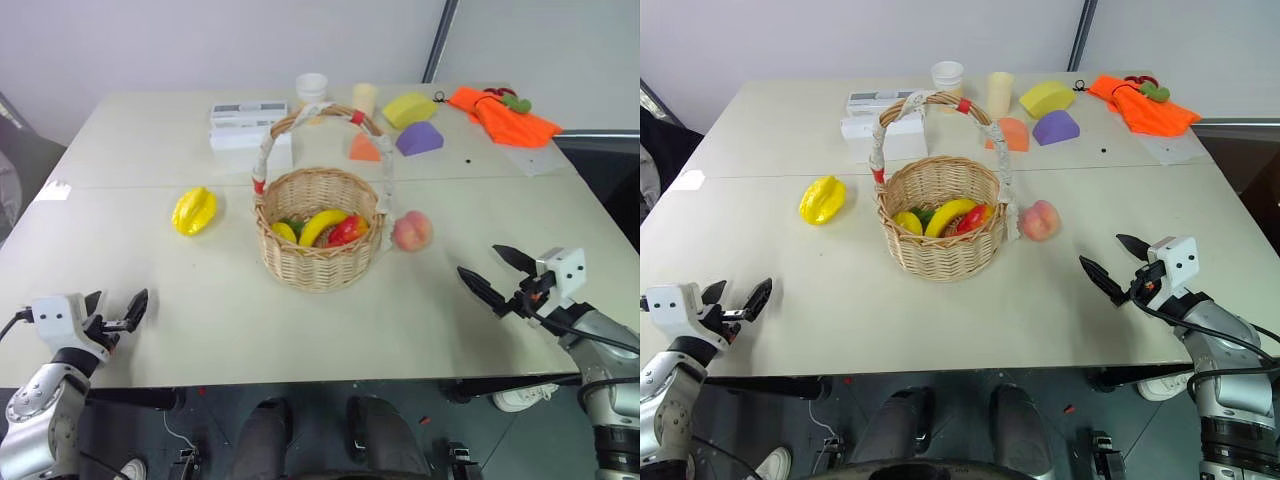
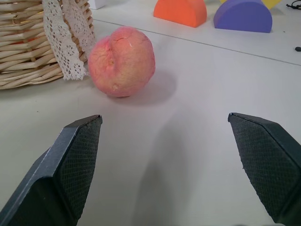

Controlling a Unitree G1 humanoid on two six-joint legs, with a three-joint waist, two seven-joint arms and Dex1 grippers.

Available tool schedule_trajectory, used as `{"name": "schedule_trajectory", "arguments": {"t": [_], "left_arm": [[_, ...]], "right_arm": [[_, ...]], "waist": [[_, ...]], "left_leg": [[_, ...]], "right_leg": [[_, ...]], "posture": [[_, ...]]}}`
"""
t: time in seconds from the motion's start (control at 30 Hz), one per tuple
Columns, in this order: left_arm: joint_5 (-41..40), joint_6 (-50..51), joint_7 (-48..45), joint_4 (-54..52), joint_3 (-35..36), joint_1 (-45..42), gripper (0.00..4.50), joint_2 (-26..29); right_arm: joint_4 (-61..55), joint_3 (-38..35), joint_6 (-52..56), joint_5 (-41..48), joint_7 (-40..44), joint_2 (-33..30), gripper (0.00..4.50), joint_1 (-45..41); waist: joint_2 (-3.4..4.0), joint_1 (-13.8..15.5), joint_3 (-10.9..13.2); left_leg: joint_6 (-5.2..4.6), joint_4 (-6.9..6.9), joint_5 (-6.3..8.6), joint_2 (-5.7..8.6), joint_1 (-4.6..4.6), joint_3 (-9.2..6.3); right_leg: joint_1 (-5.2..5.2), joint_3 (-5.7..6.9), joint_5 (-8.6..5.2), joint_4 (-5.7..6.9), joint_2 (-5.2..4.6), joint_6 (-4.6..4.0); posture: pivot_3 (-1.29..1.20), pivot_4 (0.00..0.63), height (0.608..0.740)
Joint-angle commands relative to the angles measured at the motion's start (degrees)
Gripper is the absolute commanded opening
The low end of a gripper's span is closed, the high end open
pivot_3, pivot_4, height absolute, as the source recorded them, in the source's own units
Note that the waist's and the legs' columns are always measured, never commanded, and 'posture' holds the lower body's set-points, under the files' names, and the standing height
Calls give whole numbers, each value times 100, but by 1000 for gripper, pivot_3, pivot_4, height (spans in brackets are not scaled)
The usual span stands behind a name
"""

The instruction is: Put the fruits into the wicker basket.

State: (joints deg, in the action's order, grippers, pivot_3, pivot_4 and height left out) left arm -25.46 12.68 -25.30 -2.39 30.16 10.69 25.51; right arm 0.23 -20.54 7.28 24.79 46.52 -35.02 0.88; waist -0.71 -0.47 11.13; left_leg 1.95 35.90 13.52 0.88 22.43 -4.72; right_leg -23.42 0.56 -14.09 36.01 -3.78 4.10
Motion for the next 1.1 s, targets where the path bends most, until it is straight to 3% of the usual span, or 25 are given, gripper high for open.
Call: {"name": "schedule_trajectory", "arguments": {"t": [0.03, 0.23, 0.57, 0.73, 0.9, 1.1], "left_arm": [[3, -47, -2, -218, 0, -23, 4500, 42], [-401, 284, -120, -335, -19, -171, 4500, -26], [-160, 776, 224, -524, -378, -996, 4500, 255], [-50, 1264, 361, -417, -623, -1840, 4500, 633], [375, 1586, 402, 26, -1176, -2696, 4500, 918], [683, 1715, 180, 995, -1707, -3700, 4500, 970]], "right_arm": [[-136, -35, -113, 11, 8, -30, 4478, -31], [-183, 1, -113, 26, 62, -37, 4478, -55], [-773, 65, 250, 256, 229, -289, 4478, -288], [-1613, -163, 1009, 900, 368, -689, 4478, -206], [-2761, -471, 2088, 2142, 534, -1293, 4478, -225], [-3448, -25, 2470, 2500, 265, -1430, 4478, -887]], "waist": [[0, -4, 0], [0, -2, 0], [-1, 9, 1], [-4, 27, 2], [-6, 60, 4], [-25, 91, 12]], "left_leg": [[0, 0, 0, 0, 0, 0], [0, 0, 0, 0, 0, 2], [0, 1, 0, 2, 0, 8], [-1, 3, -1, 5, 3, 9], [-1, 1, 0, 11, 2, 14], [-2, 3, 0, 17, 0, 13]], "right_leg": [[0, 0, 0, 0, 0, 0], [0, 0, 0, 0, 4, 0], [0, 0, 1, 2, 9, 0], [0, 2, 2, 4, 12, 2], [1, 1, 4, 3, 9, 2], [1, 5, 4, 5, 19, 7]], "posture": [[0, 150, 740], [0, 150, 740], [0, 150, 740], [0, 150, 740], [0, 150, 740], [0, 150, 740]]}}
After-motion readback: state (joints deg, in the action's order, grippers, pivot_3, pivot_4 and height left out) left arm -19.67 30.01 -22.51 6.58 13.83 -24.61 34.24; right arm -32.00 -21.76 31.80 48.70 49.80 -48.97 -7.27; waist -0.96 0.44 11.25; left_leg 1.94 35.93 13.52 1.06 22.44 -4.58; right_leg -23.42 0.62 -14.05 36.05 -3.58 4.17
